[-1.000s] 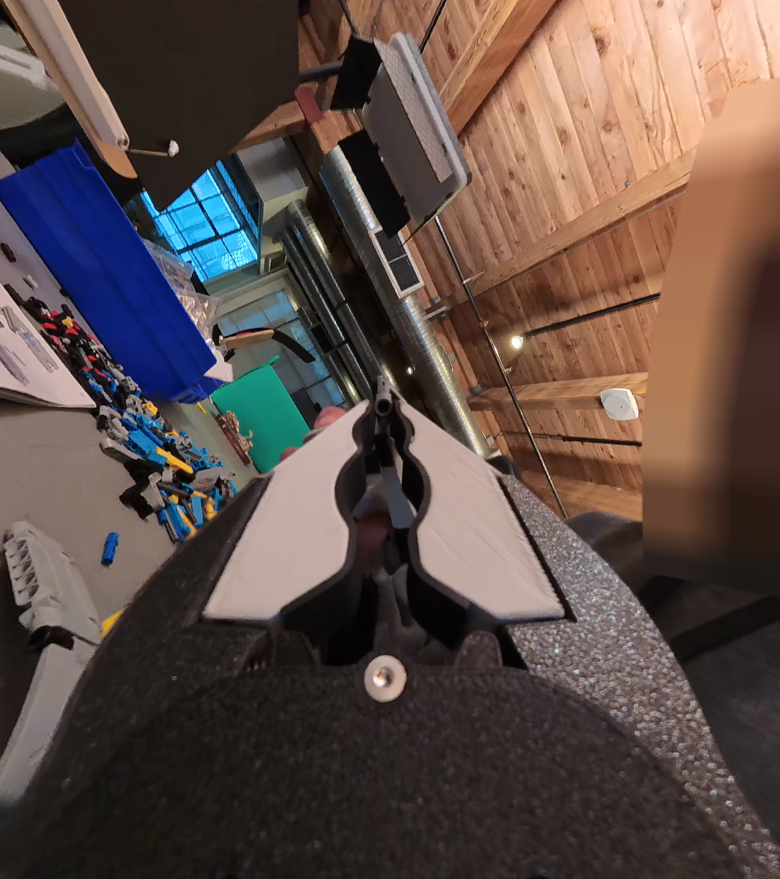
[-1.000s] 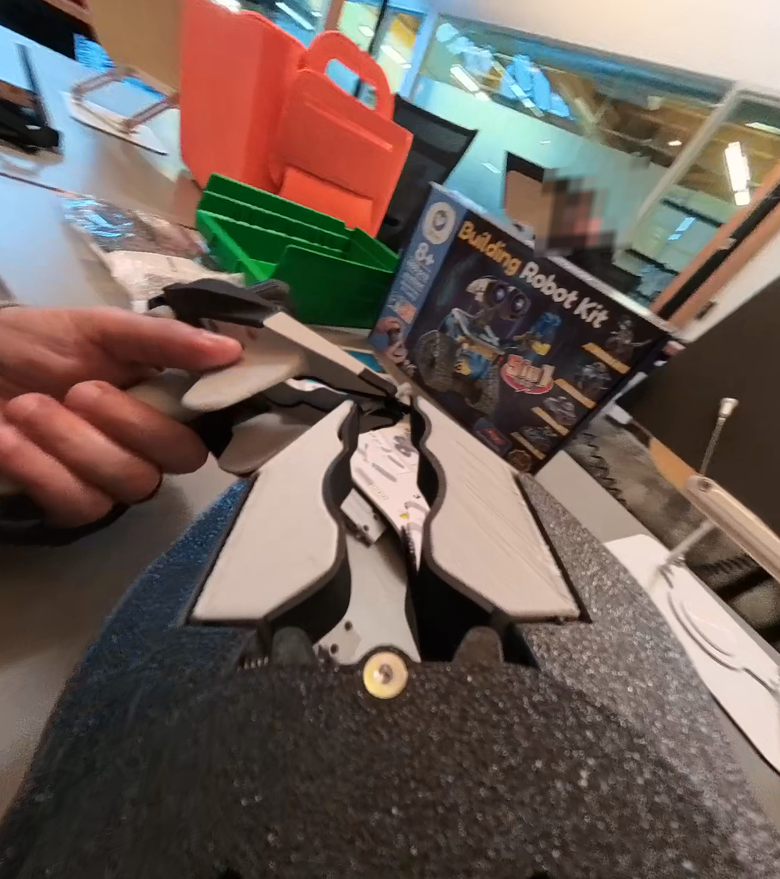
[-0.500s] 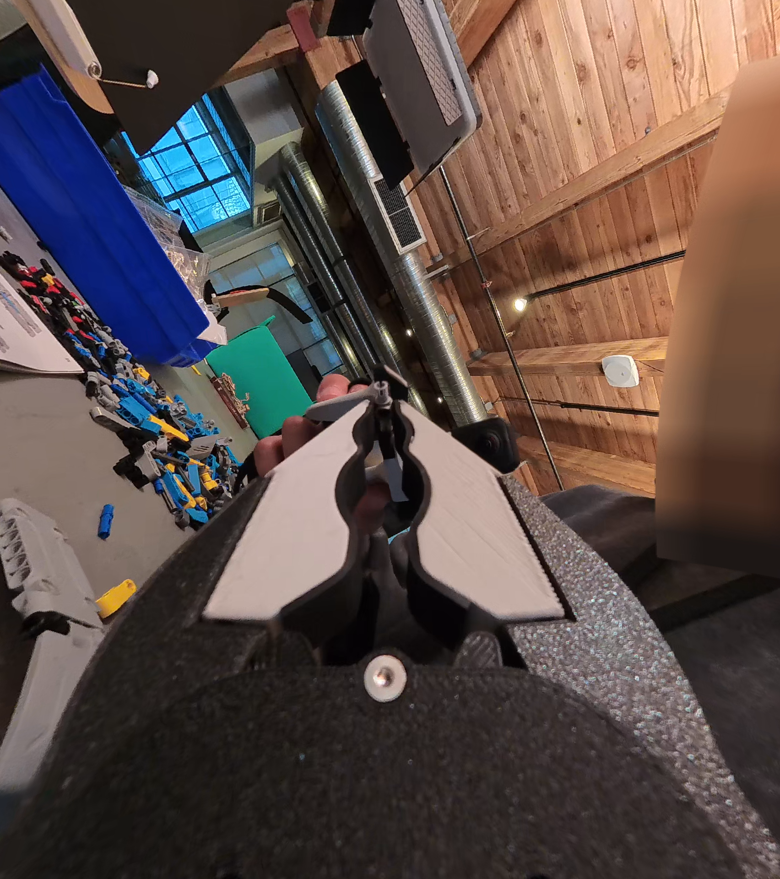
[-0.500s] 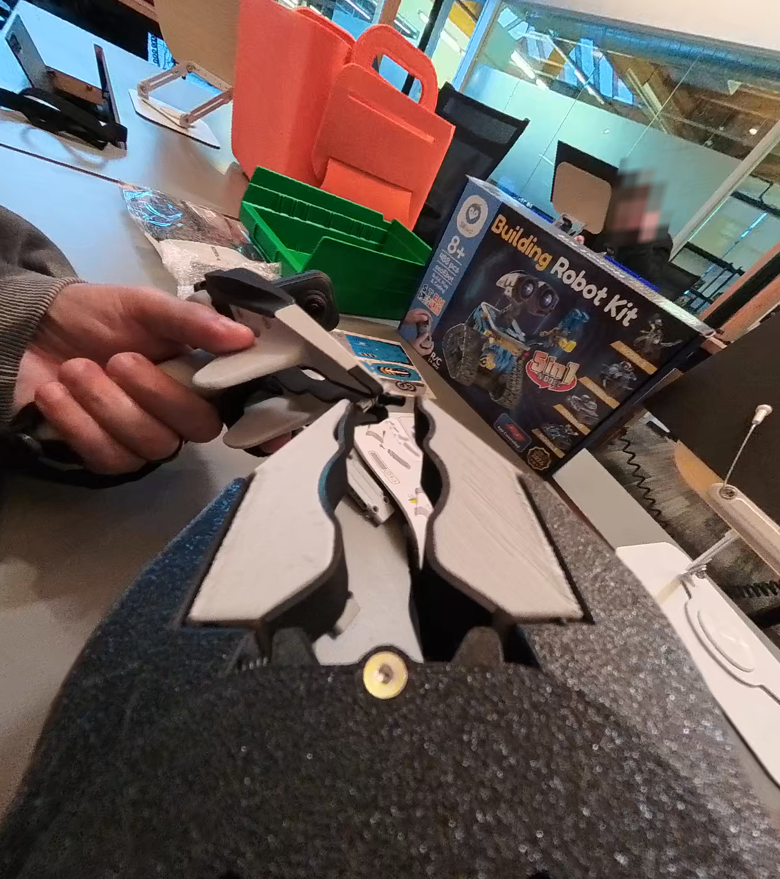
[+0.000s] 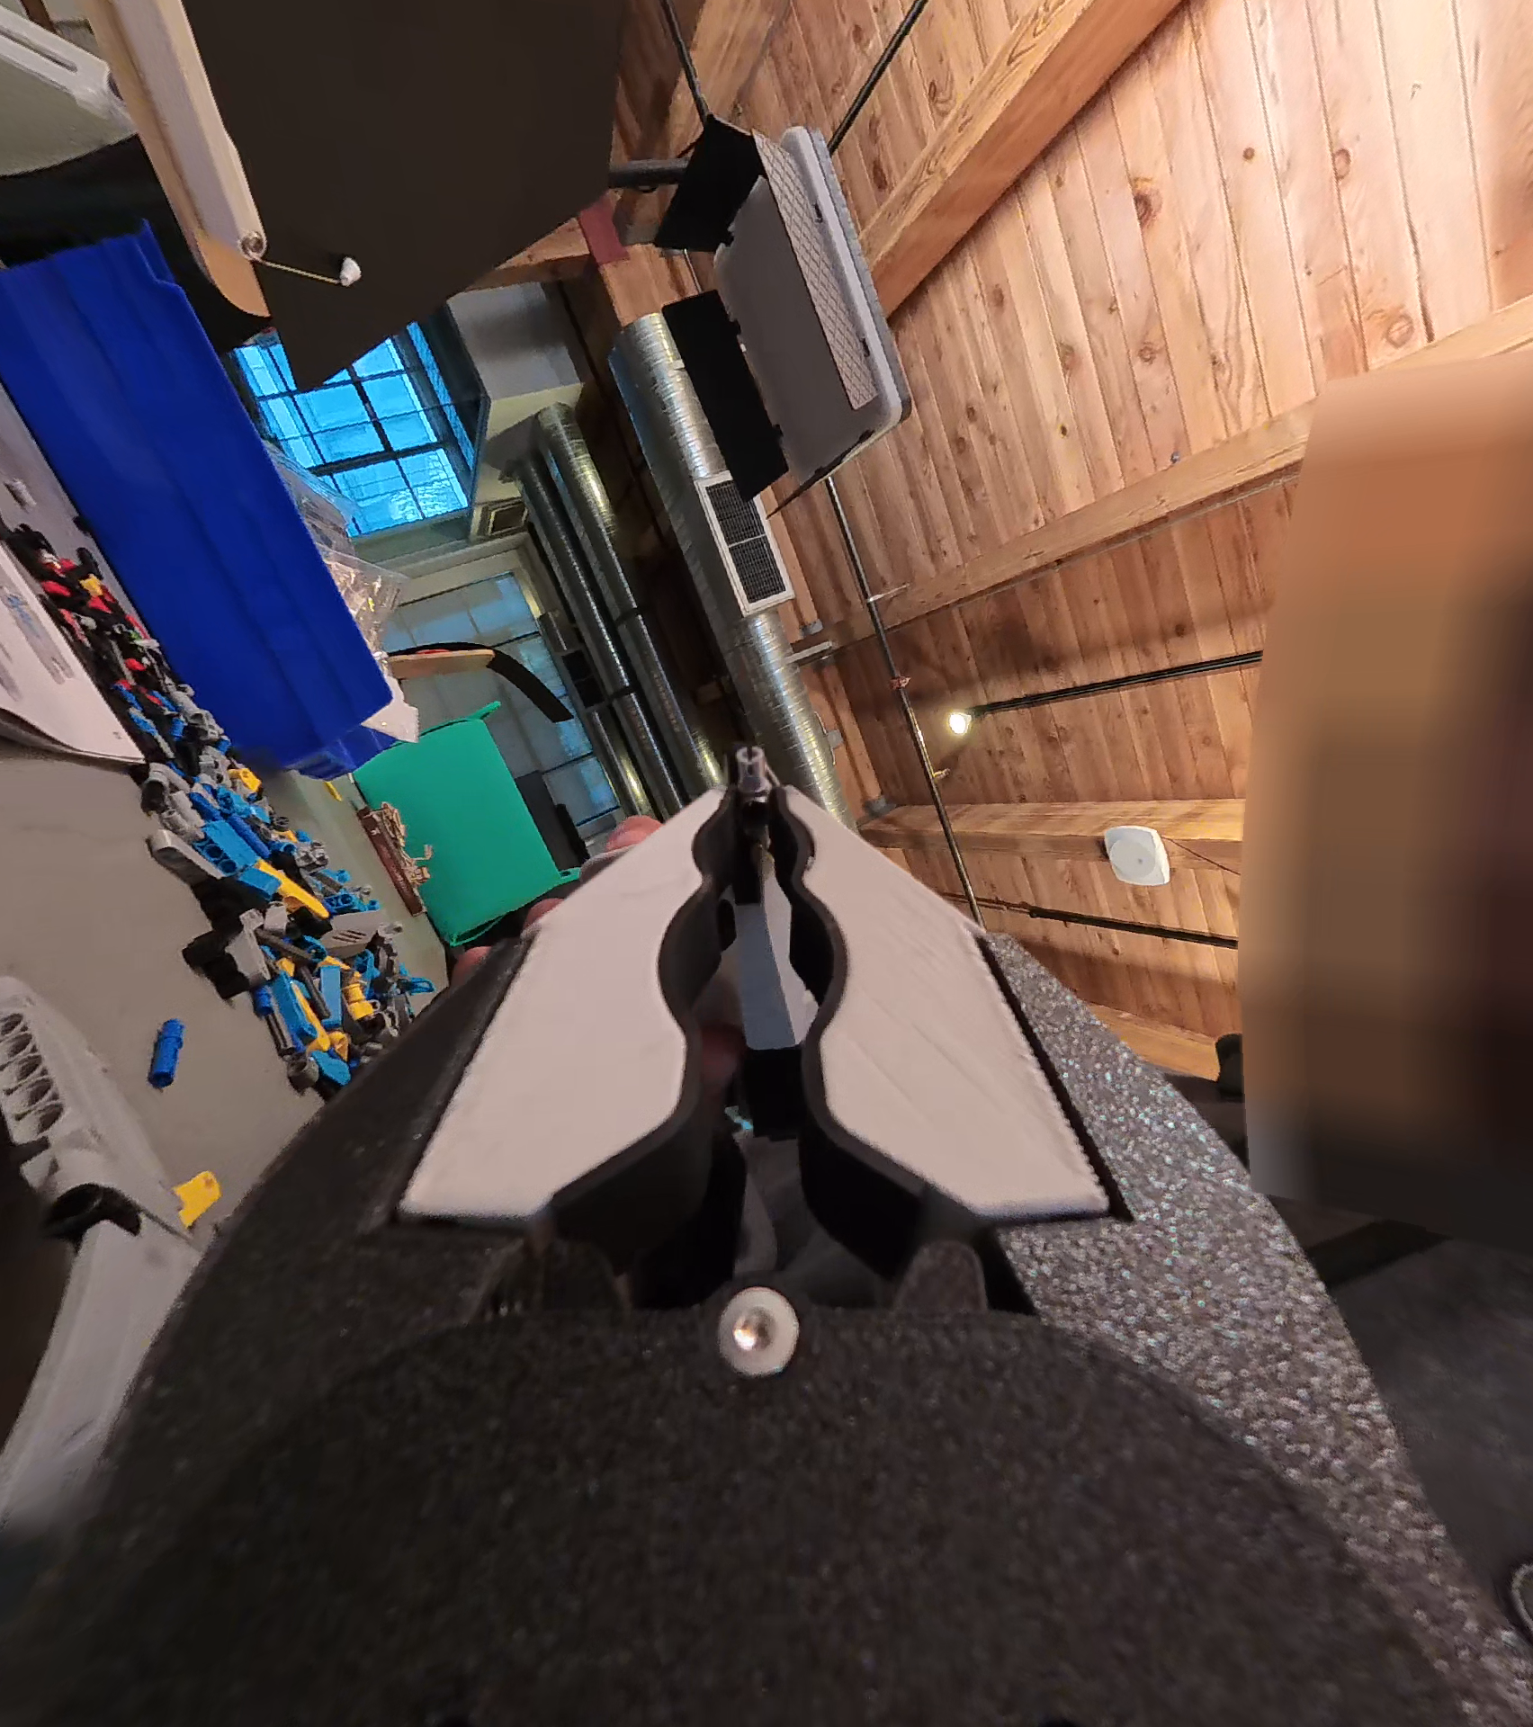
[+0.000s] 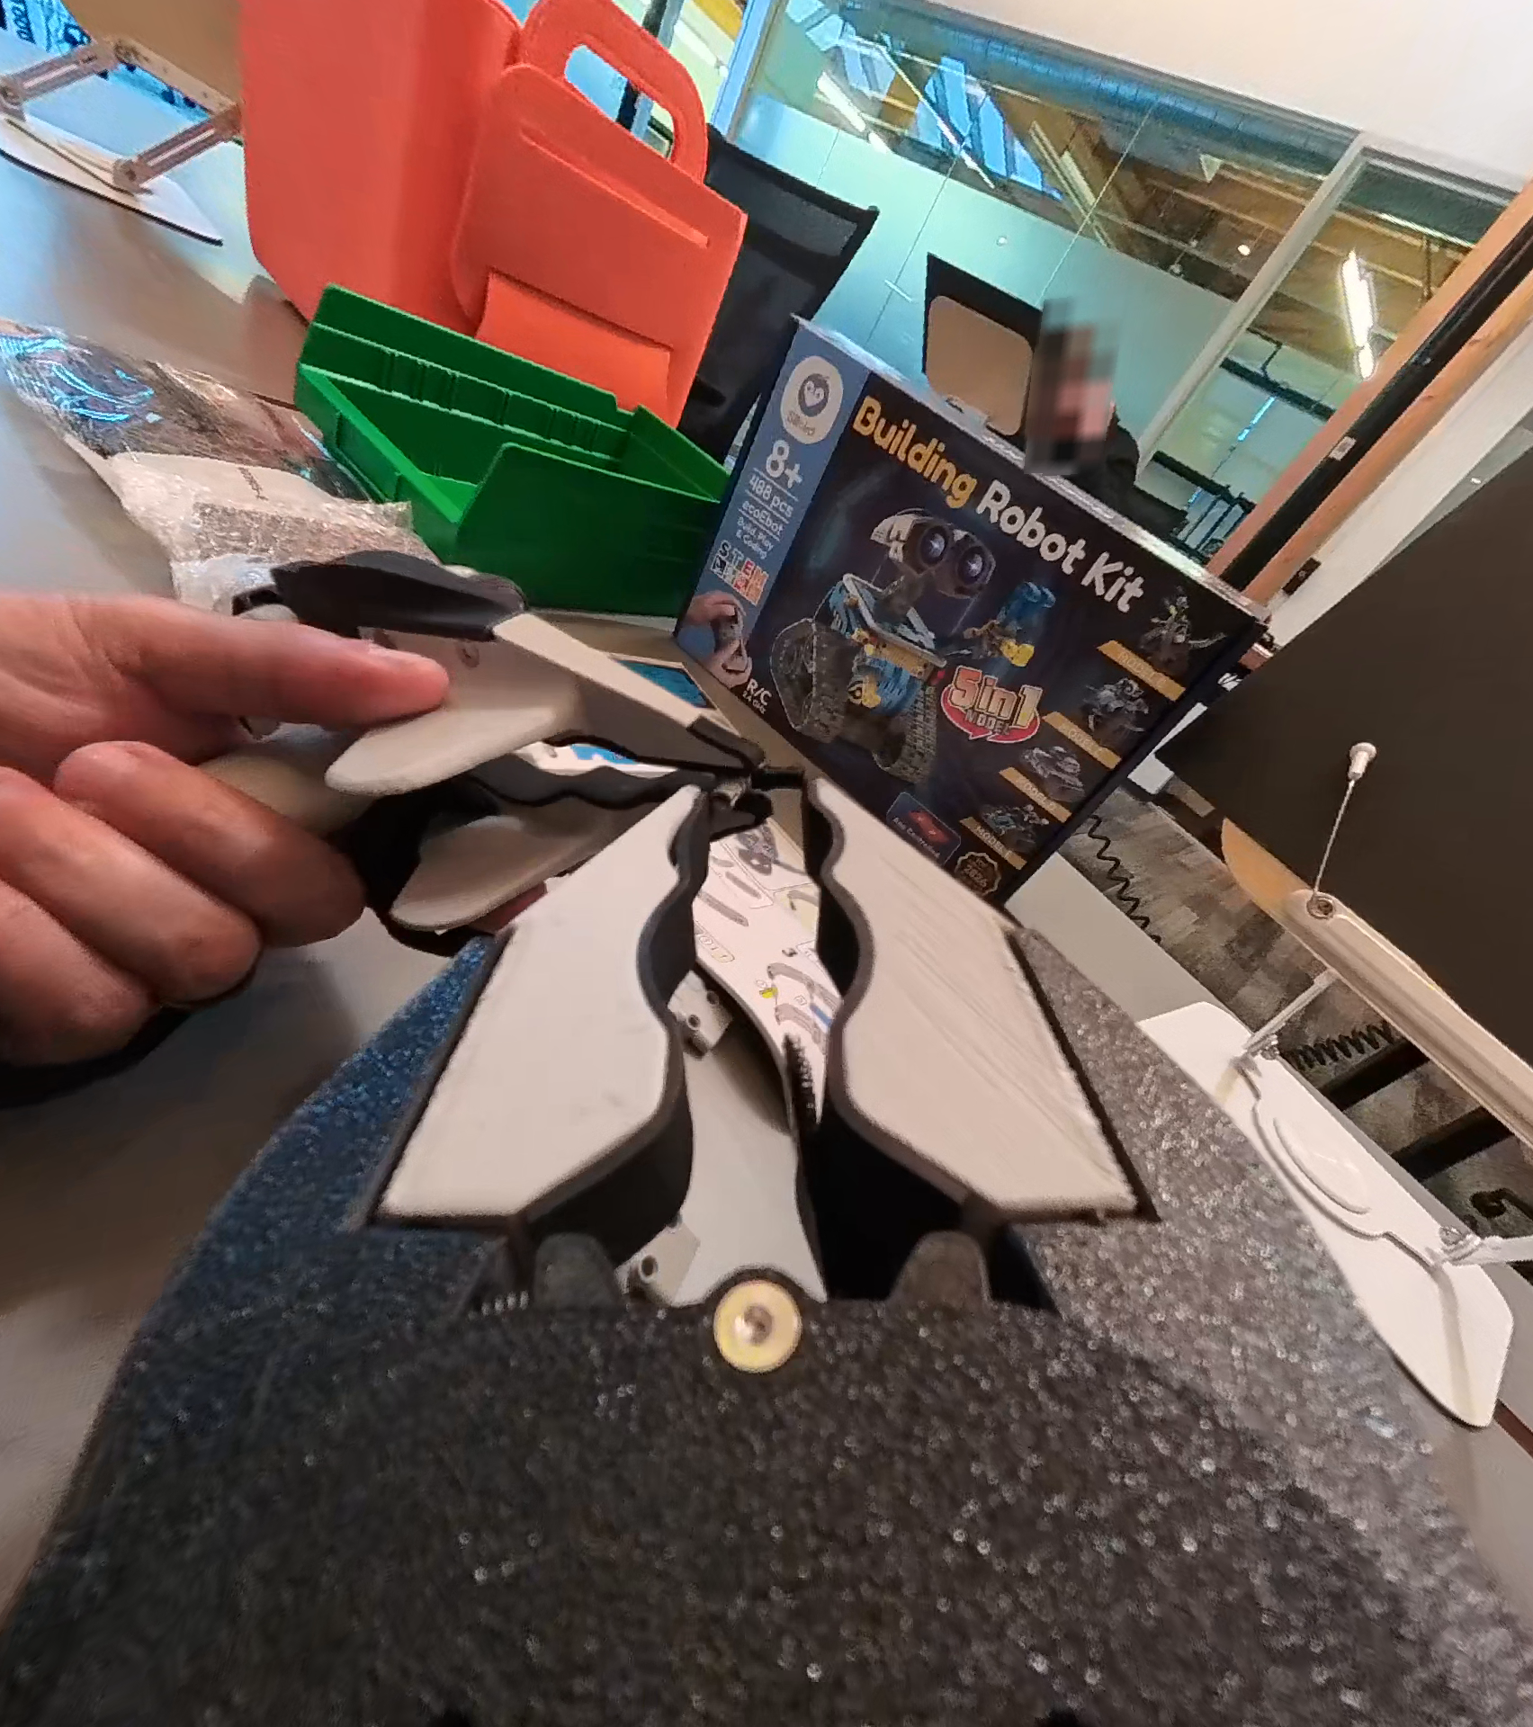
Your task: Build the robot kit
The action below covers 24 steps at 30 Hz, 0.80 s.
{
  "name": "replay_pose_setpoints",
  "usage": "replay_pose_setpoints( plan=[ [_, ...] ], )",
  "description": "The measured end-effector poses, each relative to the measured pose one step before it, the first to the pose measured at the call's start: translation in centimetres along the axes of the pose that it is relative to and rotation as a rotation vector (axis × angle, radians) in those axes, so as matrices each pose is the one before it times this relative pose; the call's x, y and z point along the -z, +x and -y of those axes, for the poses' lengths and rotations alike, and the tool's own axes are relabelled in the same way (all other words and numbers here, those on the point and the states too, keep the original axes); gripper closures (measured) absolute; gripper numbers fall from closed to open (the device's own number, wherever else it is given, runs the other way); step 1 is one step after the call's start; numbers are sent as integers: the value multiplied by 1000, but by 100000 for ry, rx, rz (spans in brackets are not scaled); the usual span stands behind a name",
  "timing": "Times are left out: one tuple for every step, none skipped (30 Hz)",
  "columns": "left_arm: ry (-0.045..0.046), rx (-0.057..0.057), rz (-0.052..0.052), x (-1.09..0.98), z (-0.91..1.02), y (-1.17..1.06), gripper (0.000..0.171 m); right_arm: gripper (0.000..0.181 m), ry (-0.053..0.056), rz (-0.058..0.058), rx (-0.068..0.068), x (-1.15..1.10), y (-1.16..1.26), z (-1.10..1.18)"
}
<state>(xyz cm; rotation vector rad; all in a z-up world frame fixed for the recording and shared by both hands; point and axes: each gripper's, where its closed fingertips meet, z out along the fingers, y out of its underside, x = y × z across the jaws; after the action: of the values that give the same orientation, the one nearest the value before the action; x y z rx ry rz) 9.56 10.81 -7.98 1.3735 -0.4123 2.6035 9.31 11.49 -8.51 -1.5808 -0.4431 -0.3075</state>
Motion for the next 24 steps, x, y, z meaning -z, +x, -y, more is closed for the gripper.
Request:
replay_pose_setpoints(
  plan=[
    [18, 677, -376, -28, -18, 2, 166, 163, 134, -60, 31, 42, 24, 8],
    [339, 723, -473, -23, 19, 13, 166, 163, 317, -733, 440, 9, 36, 36],
    [632, 527, -39, 24, 69, -43, 166, 162, -45, -1309, 987, -20, 83, -29],
    [712, 439, 366, 60, 100, -118, 165, 159, -434, -1486, 1454, -64, 87, -104],
    [597, 335, 311, 64, 85, -96, 165, 158, -395, -1090, 1066, -71, 75, -90],
    [434, 259, -52, 40, 72, -15, 165, 155, 33, -986, 241, -55, 98, -18],
    [251, -18, -122, 14, 35, 25, 165, 155, 239, -11, -447, -45, 11, 23],
    [327, -342, 143, 11, 34, -8, 167, 157, 156, 1067, -765, -57, -118, -12],
    [119, -105, 41, 15, 9, 4, 165, 158, 290, 612, -532, -27, -53, 2],
    [-225, 368, 25, 0, -45, -34, 166, 157, 433, 1553, 3, -19, -219, 16],
    [-480, 241, 183, -49, -122, -79, 165, 153, -66, 3597, -779, -77, -570, -41],
    [461, 692, -282, -3, 20, -31, 167, 146, -233, 1608, -1519, -87, -285, -47],
    [457, 1037, -435, 56, 69, -26, 166, 147, -395, -52, -361, -6, 40, -60],
    [-100, 489, -17, 17, -1, -43, 167, 156, -1053, -2043, 497, 39, 419, -160],
    [-314, -276, -220, -46, -39, 74, 166, 157, 35, 446, -287, 75, 98, -27],
    [-826, -776, -297, -84, -135, 124, 167, 158, 1198, 688, -1623, 111, 13, 152],
    [-889, -594, -213, -66, -134, 109, 166, 158, 1106, 311, -1229, 131, 14, 170],
    [-709, -445, 198, -37, -106, 5, 166, 159, 792, 1, 150, 127, 21, 127],
    [-512, -402, 634, -29, -83, -86, 166, 161, 730, -326, 696, 99, 82, 89],
    [-264, -49, 474, -16, -55, -102, 166, 162, -32, 78, 325, 37, 53, -26],
    [-134, 308, 107, 11, -6, -43, 166, 162, -5, 568, -172, 8, -25, -45],
    [-166, 127, 425, 10, -11, -78, 166, 162, -280, 367, -375, -9, 16, -83],
    [-478, -331, 766, 17, -40, -110, 166, 162, -729, 381, 3, 28, 4, -128],
    [-825, -444, 344, -34, -97, -10, 166, 163, -152, 114, 742, 68, 6, 1]
  ],
)
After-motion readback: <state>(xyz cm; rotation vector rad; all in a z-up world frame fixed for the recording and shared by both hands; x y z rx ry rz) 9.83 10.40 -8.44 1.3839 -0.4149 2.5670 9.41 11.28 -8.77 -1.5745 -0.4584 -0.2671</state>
